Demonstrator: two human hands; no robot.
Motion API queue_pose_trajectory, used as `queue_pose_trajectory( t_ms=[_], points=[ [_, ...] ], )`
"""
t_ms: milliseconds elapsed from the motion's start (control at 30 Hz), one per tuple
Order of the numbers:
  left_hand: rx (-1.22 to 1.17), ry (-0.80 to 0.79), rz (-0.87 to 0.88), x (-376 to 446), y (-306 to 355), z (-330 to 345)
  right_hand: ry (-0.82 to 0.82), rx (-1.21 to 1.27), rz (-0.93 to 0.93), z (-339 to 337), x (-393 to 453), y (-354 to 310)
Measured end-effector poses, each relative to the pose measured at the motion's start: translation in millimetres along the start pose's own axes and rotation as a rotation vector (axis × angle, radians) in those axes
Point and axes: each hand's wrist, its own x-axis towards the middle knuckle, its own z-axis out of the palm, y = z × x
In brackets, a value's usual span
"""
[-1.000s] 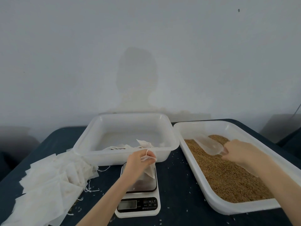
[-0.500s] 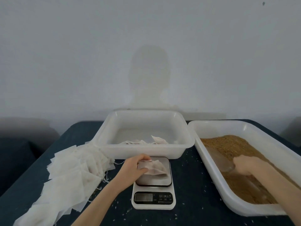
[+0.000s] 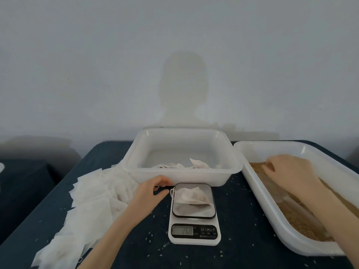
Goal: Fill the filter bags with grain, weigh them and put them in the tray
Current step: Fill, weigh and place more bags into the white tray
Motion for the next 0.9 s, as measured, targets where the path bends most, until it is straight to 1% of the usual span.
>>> queue_pose_trajectory(
  t_ms=[67, 200, 367, 467, 567, 700, 733, 900],
  points=[
    [0.002, 0.029, -0.022, -2.2, -1.8, -4.4, 0.043, 0.126, -0.041, -16.7, -9.1, -25.4],
    [0.014, 0.073, -0.066, -8.1, -6.6, -13.1, 0.011, 0.284, -0.177, -30.2, -29.1, -74.0],
    [-0.016, 0.167, -0.098, -16.6, -12.6, -21.2, -0.061, 0.405, -0.300, -7.3, -38.8, -121.0],
    [-0.024, 0.176, -0.126, -18.3, -18.2, -17.1, -0.102, 0.421, -0.359, 7.0, -36.3, -135.3],
    [0.035, 0.114, -0.098, -11.3, -17.2, -8.4, -0.083, 0.409, -0.445, 16.9, -35.6, -150.2],
    [0.332, -0.114, 0.045, 5.8, -7.1, 5.6, -0.059, 0.464, -0.520, 22.9, -42.4, -176.5],
    [0.370, -0.158, 0.060, 8.3, -6.0, 8.7, -0.057, 0.458, -0.521, 23.3, -44.4, -181.2],
    [0.425, -0.286, 0.073, 14.6, -6.1, 11.3, 0.016, 0.377, -0.516, 23.3, -39.1, -189.5]
  ],
)
